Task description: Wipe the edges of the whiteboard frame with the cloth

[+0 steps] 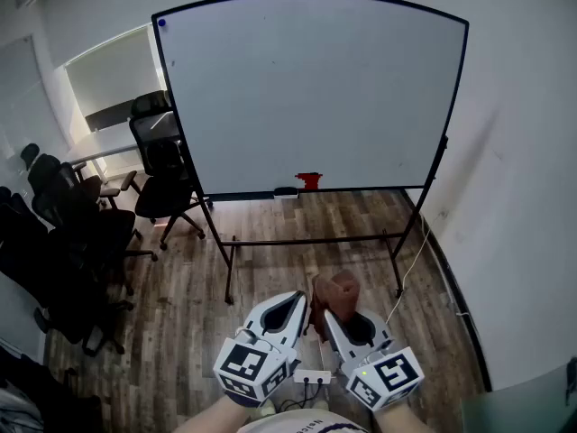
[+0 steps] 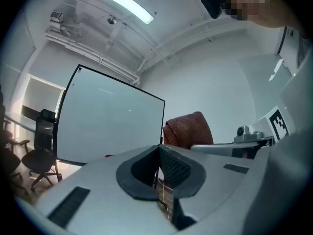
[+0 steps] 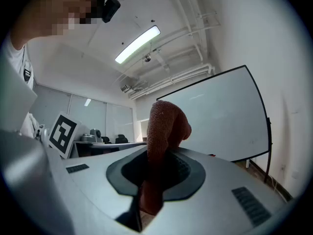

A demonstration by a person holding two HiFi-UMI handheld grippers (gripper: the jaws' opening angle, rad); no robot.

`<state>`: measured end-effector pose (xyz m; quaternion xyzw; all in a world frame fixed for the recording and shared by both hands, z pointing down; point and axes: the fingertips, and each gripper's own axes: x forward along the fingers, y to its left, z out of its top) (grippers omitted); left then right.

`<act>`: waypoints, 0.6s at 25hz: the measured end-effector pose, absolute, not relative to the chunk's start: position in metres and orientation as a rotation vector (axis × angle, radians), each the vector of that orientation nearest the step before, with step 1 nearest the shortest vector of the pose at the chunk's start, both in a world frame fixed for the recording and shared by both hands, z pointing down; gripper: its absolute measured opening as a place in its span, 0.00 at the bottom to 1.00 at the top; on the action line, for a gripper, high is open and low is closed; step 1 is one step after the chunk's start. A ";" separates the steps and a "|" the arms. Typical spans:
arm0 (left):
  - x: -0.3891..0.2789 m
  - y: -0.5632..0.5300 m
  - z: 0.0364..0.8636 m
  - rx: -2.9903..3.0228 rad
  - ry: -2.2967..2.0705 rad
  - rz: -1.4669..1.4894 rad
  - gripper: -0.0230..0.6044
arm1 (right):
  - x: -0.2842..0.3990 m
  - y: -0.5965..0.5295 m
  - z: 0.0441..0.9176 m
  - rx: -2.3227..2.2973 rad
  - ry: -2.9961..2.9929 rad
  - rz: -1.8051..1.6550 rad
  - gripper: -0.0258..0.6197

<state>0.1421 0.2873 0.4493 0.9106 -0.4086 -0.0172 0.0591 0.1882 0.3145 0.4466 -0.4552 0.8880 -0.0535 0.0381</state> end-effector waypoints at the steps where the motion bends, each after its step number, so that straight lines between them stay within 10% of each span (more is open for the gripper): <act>1: 0.142 0.288 0.449 2.760 -1.237 -0.053 0.05 | 0.188 0.315 0.446 -1.396 2.724 -0.162 0.14; 15: 0.139 0.297 0.451 2.752 -1.267 -0.034 0.05 | 0.188 0.323 0.449 -1.340 2.724 -0.225 0.14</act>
